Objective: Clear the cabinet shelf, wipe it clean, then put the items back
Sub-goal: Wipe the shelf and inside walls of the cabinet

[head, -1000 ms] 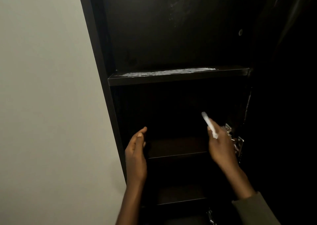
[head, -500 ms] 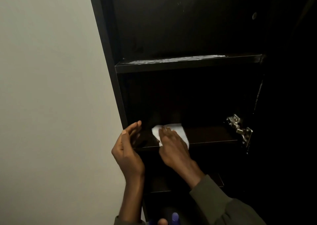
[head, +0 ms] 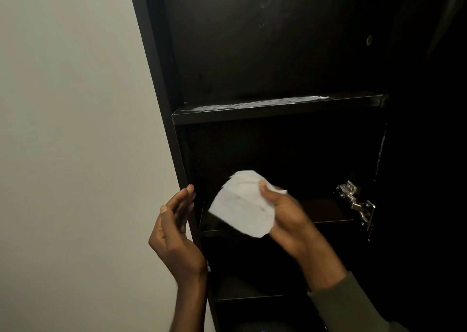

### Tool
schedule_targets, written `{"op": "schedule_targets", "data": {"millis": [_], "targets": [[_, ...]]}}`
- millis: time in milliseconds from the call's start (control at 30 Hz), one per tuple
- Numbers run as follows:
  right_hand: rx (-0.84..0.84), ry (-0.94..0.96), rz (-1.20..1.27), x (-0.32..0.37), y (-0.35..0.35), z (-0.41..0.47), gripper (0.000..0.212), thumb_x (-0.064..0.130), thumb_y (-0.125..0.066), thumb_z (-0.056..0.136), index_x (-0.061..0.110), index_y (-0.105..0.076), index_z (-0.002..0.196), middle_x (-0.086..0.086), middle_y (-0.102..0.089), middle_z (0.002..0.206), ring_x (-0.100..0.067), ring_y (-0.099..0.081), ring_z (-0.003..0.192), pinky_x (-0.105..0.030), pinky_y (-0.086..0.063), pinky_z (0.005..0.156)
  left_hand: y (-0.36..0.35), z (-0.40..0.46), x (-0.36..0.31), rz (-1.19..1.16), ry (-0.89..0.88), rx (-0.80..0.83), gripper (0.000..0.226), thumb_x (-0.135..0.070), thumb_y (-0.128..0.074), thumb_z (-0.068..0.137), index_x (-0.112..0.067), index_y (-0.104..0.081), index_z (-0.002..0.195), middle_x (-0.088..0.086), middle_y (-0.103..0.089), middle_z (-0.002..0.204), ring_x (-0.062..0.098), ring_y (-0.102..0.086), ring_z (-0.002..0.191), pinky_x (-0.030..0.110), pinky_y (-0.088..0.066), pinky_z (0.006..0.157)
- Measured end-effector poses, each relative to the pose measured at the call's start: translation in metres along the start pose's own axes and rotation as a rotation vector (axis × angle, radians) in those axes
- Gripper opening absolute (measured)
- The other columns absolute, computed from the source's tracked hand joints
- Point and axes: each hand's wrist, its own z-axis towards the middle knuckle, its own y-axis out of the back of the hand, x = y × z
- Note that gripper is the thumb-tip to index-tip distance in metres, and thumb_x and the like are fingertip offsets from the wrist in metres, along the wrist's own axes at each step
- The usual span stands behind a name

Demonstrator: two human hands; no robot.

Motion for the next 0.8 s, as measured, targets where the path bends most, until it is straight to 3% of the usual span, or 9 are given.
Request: {"op": "schedule_targets", "data": {"millis": [100,200,267,333,400,467,567,667,800], "targets": [[-0.239,0.219,-0.083,0.023,0.025,-0.005,0.033,0.020,-0.042,0.103,0.006,-0.064,0.124,-0.015,-0.070,0.118,-0.031,-0.065,0.113,-0.039,-0.049,0.098,0.002,-0.001,0.001,0.023,0.006,0.016,0.044,-0.020,-0.026,0.106,-0.006,-0.067,0.114,0.006,-0.072,0.111,0.018,-0.068,0.108,0.043,-0.052,0.098],[-0.559,0.416,-0.679,0.037,0.050,-0.015,0.028,0.015,-0.043,0.103,0.013,-0.069,0.114,-0.003,-0.071,0.102,-0.026,-0.066,0.105,-0.029,-0.051,0.084,0.005,-0.001,0.004,0.032,0.013,0.037,0.045,-0.022,-0.027,0.105,-0.004,-0.067,0.115,0.007,-0.072,0.112,0.018,-0.067,0.109,0.046,-0.051,0.099],[-0.722,0.358,-1.188,0.038,0.061,-0.023,0.033,0.012,-0.043,0.102,0.019,-0.058,0.130,-0.011,-0.063,0.117,-0.030,-0.060,0.110,-0.036,-0.048,0.083,0.006,-0.002,0.005,0.029,0.021,0.051,0.046,-0.025,-0.028,0.103,-0.005,-0.067,0.114,0.007,-0.072,0.113,0.019,-0.067,0.109,0.047,-0.050,0.100],[-0.798,0.202,-1.483,0.032,0.068,-0.024,0.050,0.003,-0.046,0.096,0.013,-0.042,0.144,-0.019,-0.048,0.141,-0.034,-0.045,0.129,-0.043,-0.042,0.101,0.006,-0.004,0.005,0.025,0.030,0.063,0.046,-0.026,-0.028,0.103,-0.005,-0.067,0.114,0.007,-0.072,0.112,0.019,-0.067,0.109,0.047,-0.050,0.100],[-0.749,0.143,-1.620,0.025,0.068,-0.020,0.048,0.002,-0.048,0.091,0.008,-0.045,0.139,-0.019,-0.052,0.136,-0.033,-0.039,0.134,-0.045,-0.026,0.114,0.005,-0.005,0.005,0.021,0.036,0.077,0.045,-0.025,-0.028,0.103,-0.006,-0.067,0.114,0.006,-0.072,0.112,0.019,-0.067,0.109,0.045,-0.051,0.099],[-0.656,0.037,-1.597,0.018,0.067,-0.011,0.041,0.003,-0.045,0.091,0.008,-0.050,0.131,-0.016,-0.058,0.123,-0.032,-0.044,0.130,-0.040,-0.025,0.113,0.006,-0.006,0.004,0.013,0.047,0.090,0.046,-0.029,-0.030,0.100,-0.006,-0.067,0.114,0.004,-0.073,0.112,0.017,-0.067,0.109,0.040,-0.053,0.098],[-0.591,-0.098,-1.549,-0.002,0.066,0.004,0.047,0.007,-0.041,0.093,0.005,-0.041,0.140,-0.017,-0.042,0.143,-0.031,-0.033,0.139,-0.040,-0.029,0.113,0.009,-0.006,0.002,0.014,0.047,0.101,0.047,-0.031,-0.030,0.099,-0.007,-0.068,0.114,0.002,-0.073,0.111,0.017,-0.067,0.109,0.033,-0.052,0.098],[-0.569,-0.014,-1.629,-0.017,0.061,0.016,0.051,0.012,-0.044,0.094,0.002,-0.036,0.144,-0.016,-0.036,0.150,-0.028,-0.027,0.143,-0.039,-0.020,0.118,0.013,-0.006,0.002,0.030,0.034,0.101,0.046,-0.031,-0.030,0.099,-0.010,-0.068,0.114,-0.001,-0.073,0.111,0.015,-0.067,0.109,0.027,-0.053,0.096],[-0.427,0.088,-1.506,-0.041,0.020,0.021,0.051,0.005,-0.043,0.095,0.013,-0.039,0.145,-0.009,-0.046,0.145,-0.023,-0.044,0.132,-0.030,-0.034,0.106,0.017,-0.008,0.009,0.066,0.044,0.110,0.043,-0.024,-0.029,0.102,-0.012,-0.068,0.114,-0.003,-0.073,0.111,0.013,-0.067,0.108,0.020,-0.053,0.091]]}}
